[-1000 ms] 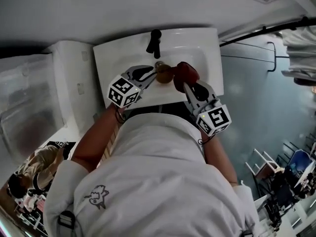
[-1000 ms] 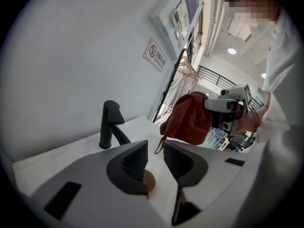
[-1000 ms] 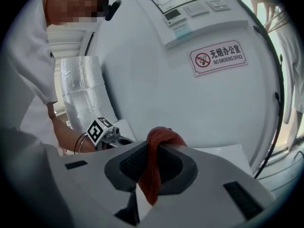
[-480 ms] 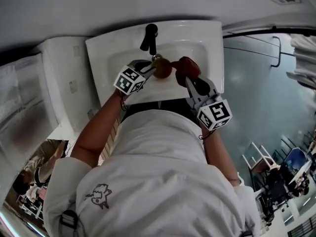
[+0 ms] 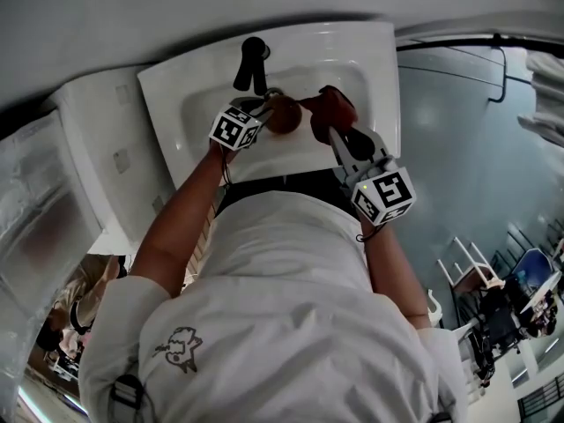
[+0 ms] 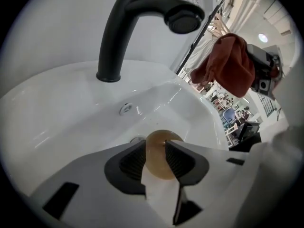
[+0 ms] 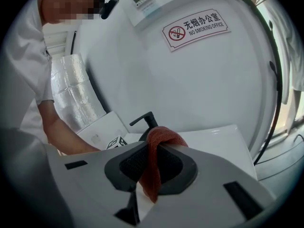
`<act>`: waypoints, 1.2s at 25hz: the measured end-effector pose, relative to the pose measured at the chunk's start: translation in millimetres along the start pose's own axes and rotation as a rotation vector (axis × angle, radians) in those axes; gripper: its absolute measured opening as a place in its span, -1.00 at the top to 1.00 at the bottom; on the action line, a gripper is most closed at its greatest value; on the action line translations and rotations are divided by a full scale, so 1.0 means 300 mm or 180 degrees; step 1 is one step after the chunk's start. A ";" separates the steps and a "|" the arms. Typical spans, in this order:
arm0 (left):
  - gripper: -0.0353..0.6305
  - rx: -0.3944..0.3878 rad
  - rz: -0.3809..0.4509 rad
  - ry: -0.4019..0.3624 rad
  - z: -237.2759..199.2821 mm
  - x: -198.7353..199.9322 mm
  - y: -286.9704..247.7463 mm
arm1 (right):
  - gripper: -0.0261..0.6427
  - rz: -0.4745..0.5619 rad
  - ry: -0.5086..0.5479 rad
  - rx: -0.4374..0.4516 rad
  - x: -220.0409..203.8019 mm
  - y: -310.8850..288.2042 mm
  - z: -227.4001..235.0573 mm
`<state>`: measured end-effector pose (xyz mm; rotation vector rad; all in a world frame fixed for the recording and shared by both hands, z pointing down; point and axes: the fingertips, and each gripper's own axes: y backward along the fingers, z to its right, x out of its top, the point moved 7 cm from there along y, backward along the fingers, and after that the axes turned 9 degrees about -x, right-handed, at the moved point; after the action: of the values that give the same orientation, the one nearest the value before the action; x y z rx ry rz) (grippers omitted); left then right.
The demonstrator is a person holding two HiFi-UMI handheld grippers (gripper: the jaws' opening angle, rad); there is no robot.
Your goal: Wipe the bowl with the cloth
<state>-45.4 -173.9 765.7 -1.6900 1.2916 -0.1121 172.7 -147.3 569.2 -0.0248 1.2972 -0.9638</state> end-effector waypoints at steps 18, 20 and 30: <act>0.60 0.0296 -0.0381 0.0315 -0.094 -0.099 -0.163 | 0.76 -0.0096 0.0026 0.0056 -0.007 -0.018 0.055; 0.63 0.0352 -0.0433 0.0294 -0.100 -0.119 -0.177 | 0.76 -0.0103 0.0044 0.0057 -0.009 -0.021 0.050; 0.83 0.0485 -0.0158 0.0251 -0.039 -0.068 -0.119 | 0.76 -0.0076 0.0144 0.0078 -0.007 -0.007 -0.012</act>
<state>-36.3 -166.3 806.7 -1.6009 1.2664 -0.3018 168.4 -145.6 570.8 0.0005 1.3290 -1.0054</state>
